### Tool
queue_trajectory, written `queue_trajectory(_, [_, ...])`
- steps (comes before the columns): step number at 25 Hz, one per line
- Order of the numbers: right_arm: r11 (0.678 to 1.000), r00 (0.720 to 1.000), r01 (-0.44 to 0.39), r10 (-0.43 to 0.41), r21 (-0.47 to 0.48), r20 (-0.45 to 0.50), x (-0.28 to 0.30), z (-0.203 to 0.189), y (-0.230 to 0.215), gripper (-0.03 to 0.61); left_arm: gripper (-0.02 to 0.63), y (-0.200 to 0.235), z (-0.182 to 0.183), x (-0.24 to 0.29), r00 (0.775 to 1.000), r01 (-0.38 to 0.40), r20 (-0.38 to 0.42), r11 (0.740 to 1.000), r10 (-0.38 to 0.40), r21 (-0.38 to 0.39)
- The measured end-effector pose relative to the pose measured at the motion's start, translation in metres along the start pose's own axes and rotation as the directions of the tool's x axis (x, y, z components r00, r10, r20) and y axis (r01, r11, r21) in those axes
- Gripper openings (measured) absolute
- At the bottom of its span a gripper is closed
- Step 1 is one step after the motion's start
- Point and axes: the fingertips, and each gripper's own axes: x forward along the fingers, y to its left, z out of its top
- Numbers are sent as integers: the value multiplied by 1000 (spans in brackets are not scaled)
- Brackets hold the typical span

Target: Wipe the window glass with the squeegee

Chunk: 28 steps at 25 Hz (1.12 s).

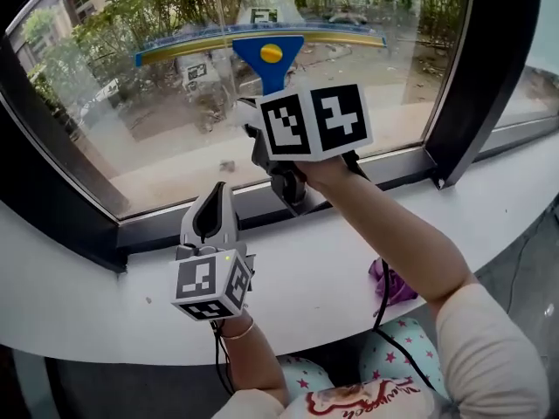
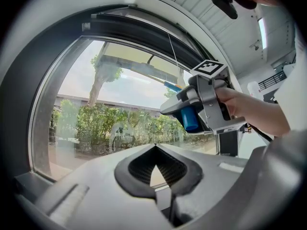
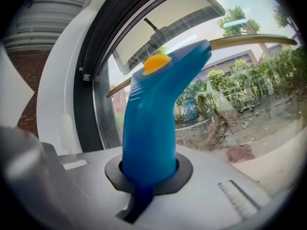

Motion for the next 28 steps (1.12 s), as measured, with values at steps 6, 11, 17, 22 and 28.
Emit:
queue_trajectory(6, [1000, 1000, 7, -7, 3, -5, 6, -35, -9, 25, 2, 11, -7, 2, 1000, -15, -3, 1000, 15, -15])
queue_trajectory(11, [1000, 1000, 7, -6, 19, -11, 12, -68, -16, 25, 2, 16, -13, 6, 1000, -21, -8, 1000, 21, 1])
queue_trajectory(17, [1000, 999, 31, -31, 6, -44, 15, -97, -27, 26, 2, 12, -20, 10, 1000, -11, -28, 1000, 11, 14])
queue_trajectory(22, [998, 998, -1, 5, 68, -61, 15, -105, -20, 26, 2, 13, -15, 7, 1000, -23, -17, 999, 23, 25])
queue_trajectory(28, [996, 994, 36, -27, 80, -107, 12, -120, -25, 26, 2, 12, -14, 7, 1000, -8, -21, 1000, 8, 15])
